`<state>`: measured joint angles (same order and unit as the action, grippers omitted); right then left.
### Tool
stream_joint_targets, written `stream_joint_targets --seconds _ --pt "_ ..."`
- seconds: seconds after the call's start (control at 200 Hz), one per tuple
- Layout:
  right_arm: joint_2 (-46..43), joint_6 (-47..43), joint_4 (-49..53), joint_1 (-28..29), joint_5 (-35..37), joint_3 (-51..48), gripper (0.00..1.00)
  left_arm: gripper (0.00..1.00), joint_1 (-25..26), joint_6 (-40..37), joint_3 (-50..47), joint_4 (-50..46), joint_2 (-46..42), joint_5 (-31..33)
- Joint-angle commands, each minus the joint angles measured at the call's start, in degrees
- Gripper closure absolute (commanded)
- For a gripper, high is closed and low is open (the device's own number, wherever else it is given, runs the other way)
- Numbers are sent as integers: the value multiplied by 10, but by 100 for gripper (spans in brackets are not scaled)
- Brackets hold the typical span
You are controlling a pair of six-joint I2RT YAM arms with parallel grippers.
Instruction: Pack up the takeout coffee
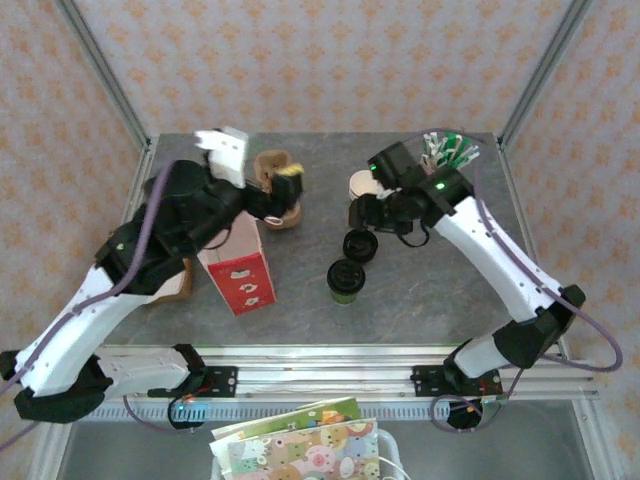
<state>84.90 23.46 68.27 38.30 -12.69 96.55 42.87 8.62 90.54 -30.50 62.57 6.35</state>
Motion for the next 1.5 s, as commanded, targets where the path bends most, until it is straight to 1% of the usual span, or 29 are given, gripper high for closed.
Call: stream_joint_targets --seconds 0.0,0.085,0.145,0.27,0.4,0.555,0.691,0.856,0.971,1.096,1.226,1.331,1.491 --pt "15 14 67 56 81 15 36 1 -54 120 -29 -41 -7 24" --pt "26 34 67 98 82 5 32 0 -89 160 -62 -43 -25 -3" --pt "37 47 67 122 87 -3 31 1 -106 183 -84 -42 -36 -6" --pt "62 57 67 155 97 -15 28 1 -112 187 -123 -23 -59 -12" --pt "77 59 67 174 112 -37 25 1 -112 174 -132 -24 -67 -10" --pt "80 64 65 174 137 -65 22 1 -112 164 -139 -22 -64 -21" --pt "89 68 52 173 144 -78 22 1 -112 162 -143 -14 -57 -32" --pt "100 62 26 163 133 -86 24 1 -112 155 -148 -3 -51 -48" --pt "106 59 17 151 138 -93 25 1 -112 147 -153 6 -53 -49" --pt "107 52 0 135 127 -102 28 1 -112 142 -153 7 -48 -50" --pt "118 46 -4 133 121 -103 29 1 -112 138 -152 5 -40 -52" --pt "120 40 -15 133 105 -99 29 1 -112 137 -153 7 -36 -54" --pt "120 39 -14 133 106 -89 27 1 -112 135 -155 11 -32 -58"
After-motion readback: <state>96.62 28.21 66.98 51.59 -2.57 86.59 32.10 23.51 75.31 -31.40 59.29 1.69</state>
